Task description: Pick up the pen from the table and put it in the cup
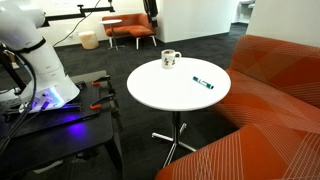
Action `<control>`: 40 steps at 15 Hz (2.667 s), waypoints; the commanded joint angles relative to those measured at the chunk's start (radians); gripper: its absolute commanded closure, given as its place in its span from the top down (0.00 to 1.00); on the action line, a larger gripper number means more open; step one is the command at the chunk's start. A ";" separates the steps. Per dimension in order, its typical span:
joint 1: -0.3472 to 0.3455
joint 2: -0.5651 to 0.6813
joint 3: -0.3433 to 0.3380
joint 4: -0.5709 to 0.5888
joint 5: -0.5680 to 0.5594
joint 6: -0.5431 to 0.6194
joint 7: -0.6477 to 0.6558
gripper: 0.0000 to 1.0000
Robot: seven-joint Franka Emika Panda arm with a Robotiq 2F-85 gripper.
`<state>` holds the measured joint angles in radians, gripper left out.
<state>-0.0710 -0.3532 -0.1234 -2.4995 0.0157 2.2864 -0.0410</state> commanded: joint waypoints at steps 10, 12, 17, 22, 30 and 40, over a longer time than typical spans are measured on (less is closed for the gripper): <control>0.025 0.203 -0.055 0.191 0.001 0.187 -0.430 1.00; 0.029 0.235 -0.067 0.230 0.035 0.175 -0.585 1.00; 0.008 0.329 -0.053 0.308 0.050 0.179 -0.870 1.00; -0.013 0.421 -0.027 0.353 0.020 0.193 -1.043 1.00; -0.025 0.437 -0.009 0.348 0.038 0.194 -1.047 1.00; -0.100 0.611 0.066 0.542 0.149 0.175 -1.519 1.00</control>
<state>-0.1246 0.1838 -0.0953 -2.0559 0.1166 2.5000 -1.4260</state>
